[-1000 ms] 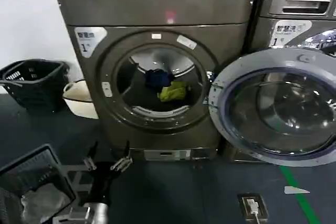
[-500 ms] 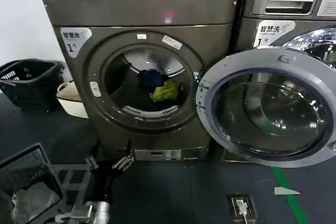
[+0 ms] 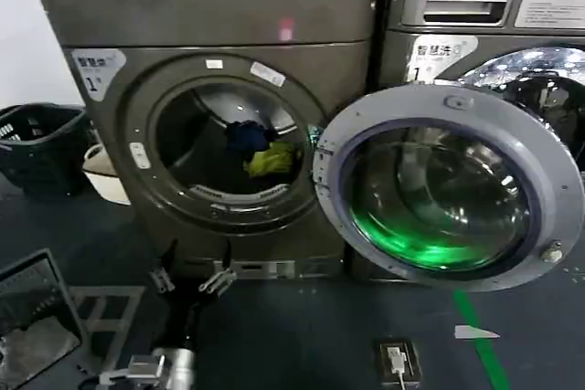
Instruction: Grasp the clothes from the dryer.
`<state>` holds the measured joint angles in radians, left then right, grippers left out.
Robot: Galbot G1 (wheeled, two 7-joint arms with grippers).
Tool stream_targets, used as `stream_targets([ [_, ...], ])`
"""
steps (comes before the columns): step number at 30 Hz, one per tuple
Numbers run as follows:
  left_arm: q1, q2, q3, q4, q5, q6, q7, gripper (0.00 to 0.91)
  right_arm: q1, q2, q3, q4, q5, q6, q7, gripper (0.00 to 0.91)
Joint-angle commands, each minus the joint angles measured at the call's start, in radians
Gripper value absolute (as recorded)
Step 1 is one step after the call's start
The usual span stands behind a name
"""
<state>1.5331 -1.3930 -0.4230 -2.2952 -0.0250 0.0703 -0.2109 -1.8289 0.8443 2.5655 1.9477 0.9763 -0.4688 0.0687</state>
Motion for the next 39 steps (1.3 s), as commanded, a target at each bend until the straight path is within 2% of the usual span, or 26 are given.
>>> stream_targets([
  [1, -0.001, 0.004, -0.004, -0.004, -0.008, 0.005, 0.001, 0.907, -0.001, 0.002, -0.001, -0.003, -0.027, -0.005, -0.011, 0.907],
  [5, -0.01, 0.007, -0.016, -0.004, -0.025, 0.008, 0.0, 0.907, -0.006, 0.012, -0.01, 0.0, -0.027, 0.047, -0.043, 0.907],
  [7, -0.014, 0.01, -0.018, -0.005, -0.03, 0.01, 0.0, 0.907, -0.011, 0.013, -0.008, 0.002, -0.019, 0.065, -0.043, 0.907],
  [39, -0.025, 0.007, -0.024, -0.005, -0.034, 0.014, 0.0, 0.907, -0.022, 0.001, 0.012, -0.005, 0.012, 0.061, -0.05, 0.907],
])
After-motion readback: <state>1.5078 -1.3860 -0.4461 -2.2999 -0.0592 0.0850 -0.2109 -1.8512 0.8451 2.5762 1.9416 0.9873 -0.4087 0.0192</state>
